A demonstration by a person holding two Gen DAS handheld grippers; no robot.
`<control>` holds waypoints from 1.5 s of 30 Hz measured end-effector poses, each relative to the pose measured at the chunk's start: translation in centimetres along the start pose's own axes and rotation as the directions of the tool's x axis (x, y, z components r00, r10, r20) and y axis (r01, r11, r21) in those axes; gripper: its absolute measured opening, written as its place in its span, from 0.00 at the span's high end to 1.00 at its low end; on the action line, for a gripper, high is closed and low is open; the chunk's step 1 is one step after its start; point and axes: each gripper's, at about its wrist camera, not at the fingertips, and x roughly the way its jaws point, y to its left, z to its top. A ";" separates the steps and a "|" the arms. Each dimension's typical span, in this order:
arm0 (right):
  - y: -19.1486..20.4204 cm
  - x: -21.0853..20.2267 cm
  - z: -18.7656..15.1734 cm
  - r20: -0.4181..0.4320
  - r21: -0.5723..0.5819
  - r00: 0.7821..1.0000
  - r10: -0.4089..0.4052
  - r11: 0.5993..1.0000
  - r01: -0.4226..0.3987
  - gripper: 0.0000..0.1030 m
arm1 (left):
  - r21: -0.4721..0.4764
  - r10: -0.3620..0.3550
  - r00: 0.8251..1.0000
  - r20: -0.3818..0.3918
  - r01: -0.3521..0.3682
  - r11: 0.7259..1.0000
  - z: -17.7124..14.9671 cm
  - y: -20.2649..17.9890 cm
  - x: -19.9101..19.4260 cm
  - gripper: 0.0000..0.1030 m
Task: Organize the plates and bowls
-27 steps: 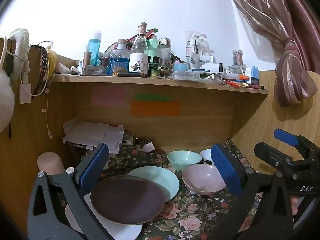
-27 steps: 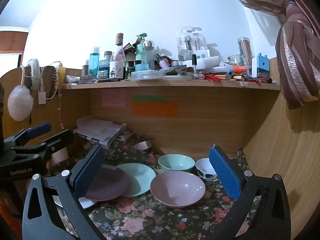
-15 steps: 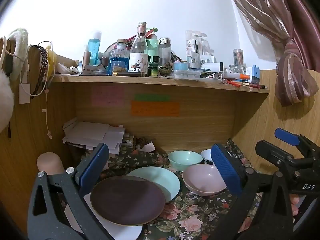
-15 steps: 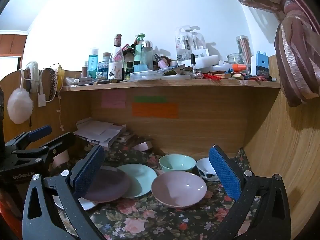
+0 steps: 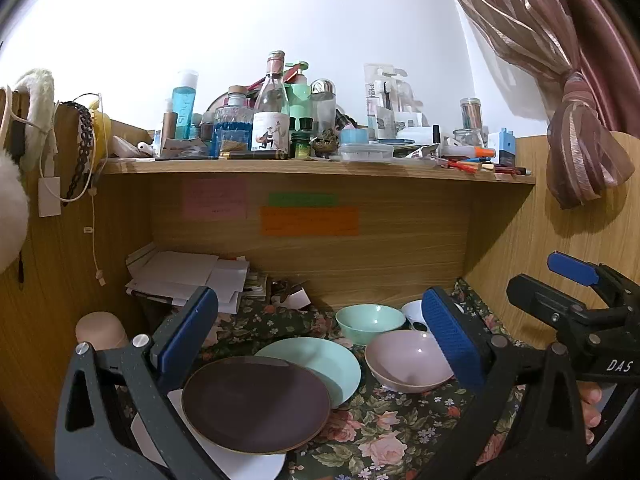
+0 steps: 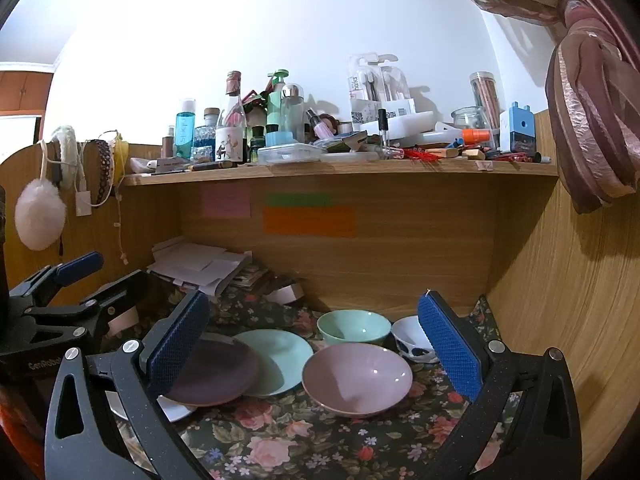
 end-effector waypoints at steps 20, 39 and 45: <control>0.1 0.2 0.0 0.001 0.010 1.000 0.009 1.000 -0.009 0.00 | 0.008 0.013 1.000 0.012 -0.013 1.000 0.1 0.0 0.0 0.00; -0.1 0.2 0.0 0.007 0.017 1.000 0.008 1.000 -0.008 0.00 | 0.013 0.013 1.000 0.011 -0.013 1.000 -0.3 -0.3 0.2 0.00; -0.1 0.3 0.0 0.005 0.013 1.000 0.015 1.000 -0.015 0.00 | 0.013 0.014 1.000 0.011 -0.014 1.000 -0.3 -0.3 0.3 0.00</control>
